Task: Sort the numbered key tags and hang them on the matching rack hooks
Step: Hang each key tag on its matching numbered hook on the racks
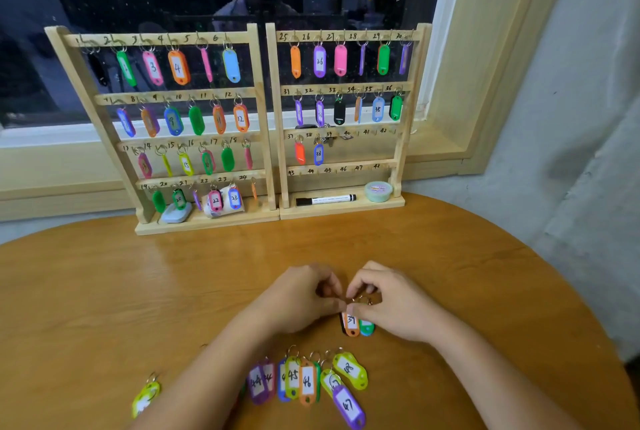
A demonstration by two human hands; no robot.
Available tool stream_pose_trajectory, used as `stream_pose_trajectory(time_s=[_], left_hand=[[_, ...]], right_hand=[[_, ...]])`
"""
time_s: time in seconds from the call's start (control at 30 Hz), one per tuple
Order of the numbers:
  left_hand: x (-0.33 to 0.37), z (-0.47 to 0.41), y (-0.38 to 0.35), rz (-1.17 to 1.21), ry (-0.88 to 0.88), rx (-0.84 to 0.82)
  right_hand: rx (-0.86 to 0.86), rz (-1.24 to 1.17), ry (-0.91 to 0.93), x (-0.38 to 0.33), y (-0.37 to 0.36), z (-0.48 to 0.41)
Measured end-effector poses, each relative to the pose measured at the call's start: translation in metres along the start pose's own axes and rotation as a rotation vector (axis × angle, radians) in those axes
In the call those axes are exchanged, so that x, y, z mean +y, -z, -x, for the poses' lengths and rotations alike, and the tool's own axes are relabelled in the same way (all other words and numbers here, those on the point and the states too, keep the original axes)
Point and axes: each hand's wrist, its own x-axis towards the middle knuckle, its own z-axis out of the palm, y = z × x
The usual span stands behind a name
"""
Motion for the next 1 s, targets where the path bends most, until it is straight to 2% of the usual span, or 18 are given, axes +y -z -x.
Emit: stream_pose_trajectory(time_s=[0.37, 0.53, 0.77, 1.0], left_hand=[[-0.002, 0.001, -0.003, 0.033, 0.028, 0.027], [-0.005, 0.002, 0.003, 0.213, 0.063, -0.02], [-0.008, 0.0, 0.024, 0.455, 0.092, 0.009], [0.004, -0.017, 0.054, 0.394, 0.049, 0.166]], right_hand=[[0.024, -0.054, 0.017, 0.004, -0.007, -0.002], [0.03, -0.177, -0.001, 0.005, -0.004, -0.005], [0.196, -0.323, 0.017, -0.011, 0.023, -0.026], [0.433, -0.456, -0.045, -0.031, 0.06, -0.092]])
